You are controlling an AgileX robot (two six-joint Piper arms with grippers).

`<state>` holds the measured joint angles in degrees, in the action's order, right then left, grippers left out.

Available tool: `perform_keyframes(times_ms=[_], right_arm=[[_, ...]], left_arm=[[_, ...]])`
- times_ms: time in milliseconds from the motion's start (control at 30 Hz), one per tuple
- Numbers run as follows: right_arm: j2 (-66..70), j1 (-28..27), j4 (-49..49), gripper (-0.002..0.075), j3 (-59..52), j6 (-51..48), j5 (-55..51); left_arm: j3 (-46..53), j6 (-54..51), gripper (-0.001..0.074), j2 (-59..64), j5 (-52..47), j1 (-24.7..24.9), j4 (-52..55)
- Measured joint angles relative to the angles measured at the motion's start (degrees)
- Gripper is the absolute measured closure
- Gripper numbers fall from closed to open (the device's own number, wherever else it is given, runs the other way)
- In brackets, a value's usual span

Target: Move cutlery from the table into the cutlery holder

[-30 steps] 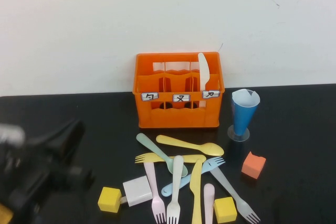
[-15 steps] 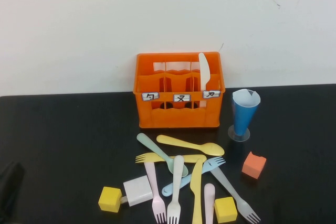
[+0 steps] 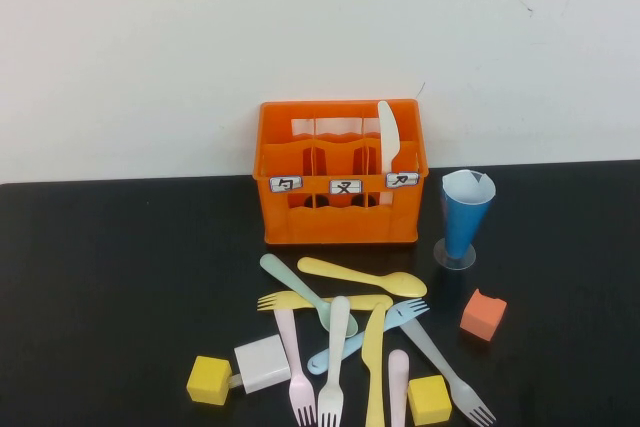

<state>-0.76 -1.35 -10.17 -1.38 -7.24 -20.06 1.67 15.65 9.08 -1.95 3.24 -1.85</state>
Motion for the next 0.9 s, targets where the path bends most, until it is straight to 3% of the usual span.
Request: perform_keyframes(times_ms=[233, 567, 900], right_arm=[[0.0, 0.0, 0.0, 0.0730, 0.0, 0.0, 0.0], [0.0, 0.0, 0.0, 0.0730, 0.0, 0.0, 0.0], [0.0, 0.0, 0.0, 0.0730, 0.0, 0.0, 0.0]], left_arm=[[0.0, 1.6, 0.0735, -9.3, -15.4, -5.3, 1.3], [-0.3, -12.4, 0.0736, -9.5, -17.0, -7.9, -1.8], [-0.3, -14.9, 0.0736, -9.5, -17.0, -7.3, -3.7]])
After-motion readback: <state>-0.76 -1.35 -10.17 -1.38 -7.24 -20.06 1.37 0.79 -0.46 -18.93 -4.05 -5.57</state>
